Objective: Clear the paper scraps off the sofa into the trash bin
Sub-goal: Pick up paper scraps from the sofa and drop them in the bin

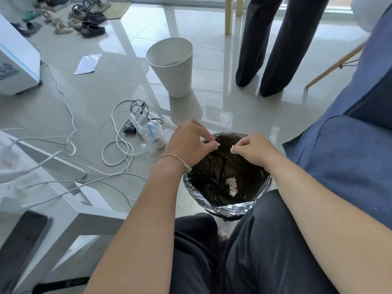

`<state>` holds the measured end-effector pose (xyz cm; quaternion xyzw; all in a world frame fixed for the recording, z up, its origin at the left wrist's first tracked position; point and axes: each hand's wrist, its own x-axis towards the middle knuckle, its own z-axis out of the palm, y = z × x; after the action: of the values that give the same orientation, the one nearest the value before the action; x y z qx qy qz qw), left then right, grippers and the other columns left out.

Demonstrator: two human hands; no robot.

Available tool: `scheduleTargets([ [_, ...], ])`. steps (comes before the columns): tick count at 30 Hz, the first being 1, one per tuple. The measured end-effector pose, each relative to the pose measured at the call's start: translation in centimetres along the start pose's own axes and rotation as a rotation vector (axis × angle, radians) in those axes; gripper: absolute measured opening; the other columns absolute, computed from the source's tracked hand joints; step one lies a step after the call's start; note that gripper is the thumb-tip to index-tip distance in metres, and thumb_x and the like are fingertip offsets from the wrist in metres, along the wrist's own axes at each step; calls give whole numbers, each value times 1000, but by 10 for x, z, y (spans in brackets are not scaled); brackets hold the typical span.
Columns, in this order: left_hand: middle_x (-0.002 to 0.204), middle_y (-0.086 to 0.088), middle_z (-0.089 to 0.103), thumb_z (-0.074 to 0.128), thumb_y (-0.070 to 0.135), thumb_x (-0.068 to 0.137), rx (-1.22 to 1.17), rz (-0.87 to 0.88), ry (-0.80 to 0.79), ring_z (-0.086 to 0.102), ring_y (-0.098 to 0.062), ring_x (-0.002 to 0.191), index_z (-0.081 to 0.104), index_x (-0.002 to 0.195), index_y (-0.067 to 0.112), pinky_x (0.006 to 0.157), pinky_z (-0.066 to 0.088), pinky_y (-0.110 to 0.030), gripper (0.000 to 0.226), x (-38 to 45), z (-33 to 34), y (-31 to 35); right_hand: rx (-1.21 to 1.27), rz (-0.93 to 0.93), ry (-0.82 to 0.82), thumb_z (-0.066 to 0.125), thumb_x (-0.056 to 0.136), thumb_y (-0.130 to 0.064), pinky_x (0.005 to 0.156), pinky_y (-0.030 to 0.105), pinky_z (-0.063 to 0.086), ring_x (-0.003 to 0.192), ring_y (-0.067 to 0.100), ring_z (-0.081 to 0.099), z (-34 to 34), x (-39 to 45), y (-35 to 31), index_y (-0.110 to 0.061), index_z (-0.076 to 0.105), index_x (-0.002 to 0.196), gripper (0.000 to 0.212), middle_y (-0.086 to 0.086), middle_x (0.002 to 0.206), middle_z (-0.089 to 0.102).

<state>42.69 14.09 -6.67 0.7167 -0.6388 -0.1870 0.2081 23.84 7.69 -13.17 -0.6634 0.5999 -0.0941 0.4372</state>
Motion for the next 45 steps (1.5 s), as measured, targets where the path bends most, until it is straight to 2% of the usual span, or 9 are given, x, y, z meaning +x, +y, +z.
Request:
scheduleTargets([
  [4, 102, 12, 57, 74, 39, 80, 7, 22, -24, 47, -2, 96, 79, 92, 28, 87, 28, -14, 17, 1, 1, 4, -32, 31, -53, 73, 85, -36, 112, 48, 38, 116, 24, 59, -1, -1, 1, -28, 80, 76, 14, -6, 103, 73],
  [8, 103, 8, 60, 74, 40, 81, -24, 31, -23, 52, -6, 100, 79, 98, 27, 90, 33, -17, 22, 2, 2, 5, -76, 61, -68, 76, 80, -39, 108, 47, 44, 120, 29, 56, 2, 0, 0, -38, 74, 60, 20, -6, 101, 74],
  [13, 106, 4, 63, 73, 42, 81, -26, 6, -69, 58, -11, 103, 78, 97, 28, 92, 39, -23, 22, 4, 3, 3, -97, 39, -103, 73, 85, -32, 113, 47, 38, 117, 25, 59, 1, 0, -4, -34, 76, 74, 12, -4, 101, 75],
  [20, 106, 7, 62, 73, 42, 81, -36, -12, -99, 58, -10, 105, 77, 98, 29, 90, 36, -20, 22, 7, 6, 5, -105, 61, -107, 71, 80, -30, 110, 46, 43, 125, 32, 53, 4, 5, -1, -51, 69, 52, 35, -8, 107, 74],
  [25, 112, 5, 59, 72, 44, 81, -24, -35, -136, 56, -10, 106, 73, 102, 33, 87, 35, -21, 23, 7, 11, 7, -55, 98, -83, 69, 76, -24, 106, 44, 46, 121, 31, 55, 4, 9, 2, -61, 66, 53, 43, -9, 102, 73],
  [33, 124, -2, 59, 67, 43, 86, 14, -31, -167, 52, -19, 121, 64, 125, 27, 97, 33, -24, 42, 7, 13, 8, 50, 84, -22, 67, 69, -42, 108, 48, 44, 126, 31, 54, 5, 13, 3, -45, 69, 72, 5, -7, 118, 72],
  [37, 140, -5, 54, 63, 44, 89, 37, -9, -173, 46, -21, 133, 52, 140, 20, 110, 32, -32, 57, 11, 17, 19, 191, 45, 86, 66, 83, -38, 108, 46, 45, 124, 28, 55, -5, 6, -2, -35, 78, 95, 17, -6, 114, 73],
  [41, 142, -3, 53, 59, 45, 92, -18, 29, -140, 49, -20, 131, 48, 143, 21, 111, 37, -34, 57, 12, 26, 45, 468, 36, 195, 62, 96, -30, 98, 33, 48, 114, 18, 60, -35, -21, -3, -21, 75, 115, 25, -2, 119, 70],
  [45, 127, 8, 62, 62, 36, 94, -301, 58, -146, 61, 14, 94, 56, 137, 22, 81, 43, -2, 45, -3, 35, 88, 664, 12, 382, 61, 98, -24, 90, 33, 53, 90, 3, 60, -90, -66, 26, -19, 76, 110, 21, -14, 95, 69],
])
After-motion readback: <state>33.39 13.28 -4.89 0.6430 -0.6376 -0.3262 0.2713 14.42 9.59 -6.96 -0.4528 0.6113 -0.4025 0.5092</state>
